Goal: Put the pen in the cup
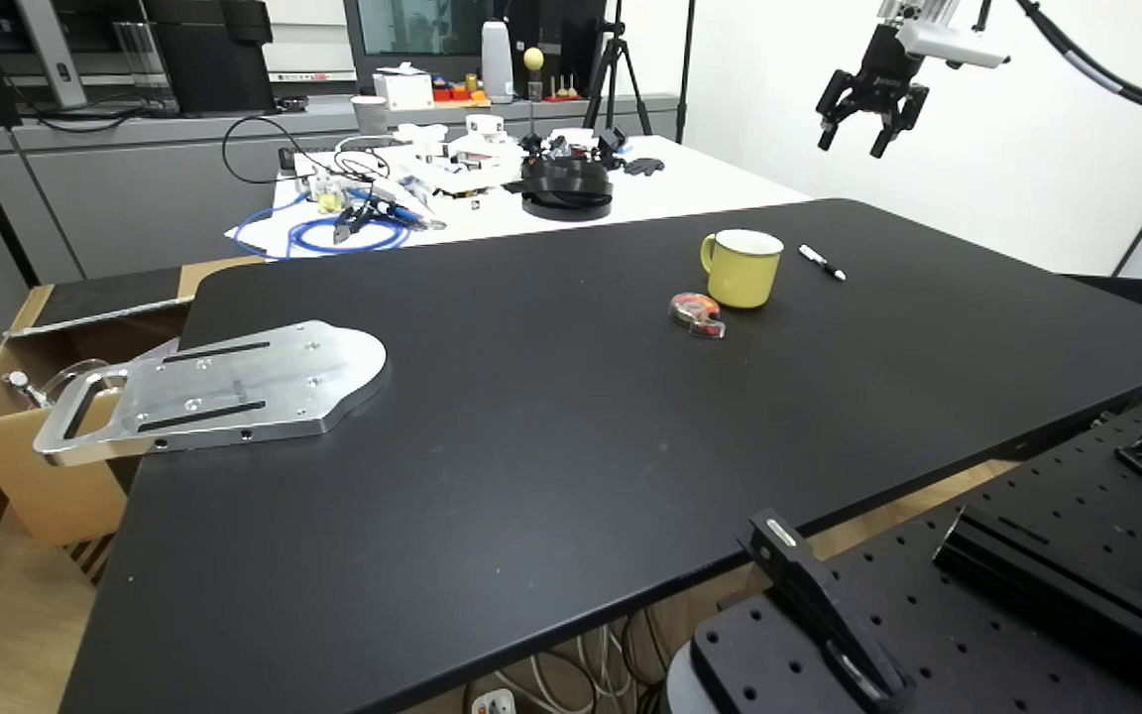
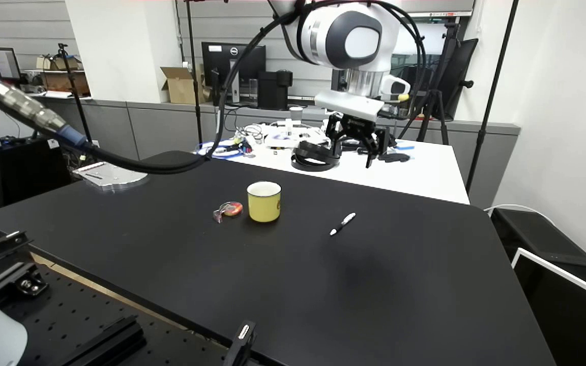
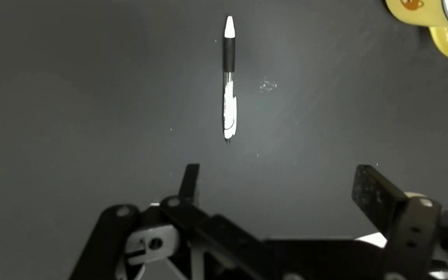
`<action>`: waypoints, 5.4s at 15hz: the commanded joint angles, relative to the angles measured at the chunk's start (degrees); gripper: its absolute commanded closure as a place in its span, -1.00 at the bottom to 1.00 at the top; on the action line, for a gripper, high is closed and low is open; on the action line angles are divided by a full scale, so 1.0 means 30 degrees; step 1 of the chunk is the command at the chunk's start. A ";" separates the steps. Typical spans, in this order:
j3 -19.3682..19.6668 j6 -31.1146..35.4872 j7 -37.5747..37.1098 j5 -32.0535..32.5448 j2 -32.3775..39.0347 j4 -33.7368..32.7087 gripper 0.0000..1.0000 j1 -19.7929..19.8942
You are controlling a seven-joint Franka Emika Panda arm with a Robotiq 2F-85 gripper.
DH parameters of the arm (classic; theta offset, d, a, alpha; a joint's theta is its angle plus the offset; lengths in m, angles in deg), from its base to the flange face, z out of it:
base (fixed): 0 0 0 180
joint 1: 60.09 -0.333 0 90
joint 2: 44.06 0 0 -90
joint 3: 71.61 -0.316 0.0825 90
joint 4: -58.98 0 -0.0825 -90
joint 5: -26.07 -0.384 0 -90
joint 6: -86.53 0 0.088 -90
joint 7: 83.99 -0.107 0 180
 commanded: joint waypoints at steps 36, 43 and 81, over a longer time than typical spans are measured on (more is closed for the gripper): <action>0.0432 0.5136 -0.2767 0.2675 0.5236 0.0156 -0.48 -0.0768; 0.0624 0.5282 -0.3285 0.2855 0.5624 0.0029 0.32 -0.1061; 0.0065 -2.3783 -1.2712 -0.3055 0.7249 -1.1924 0.94 -0.2608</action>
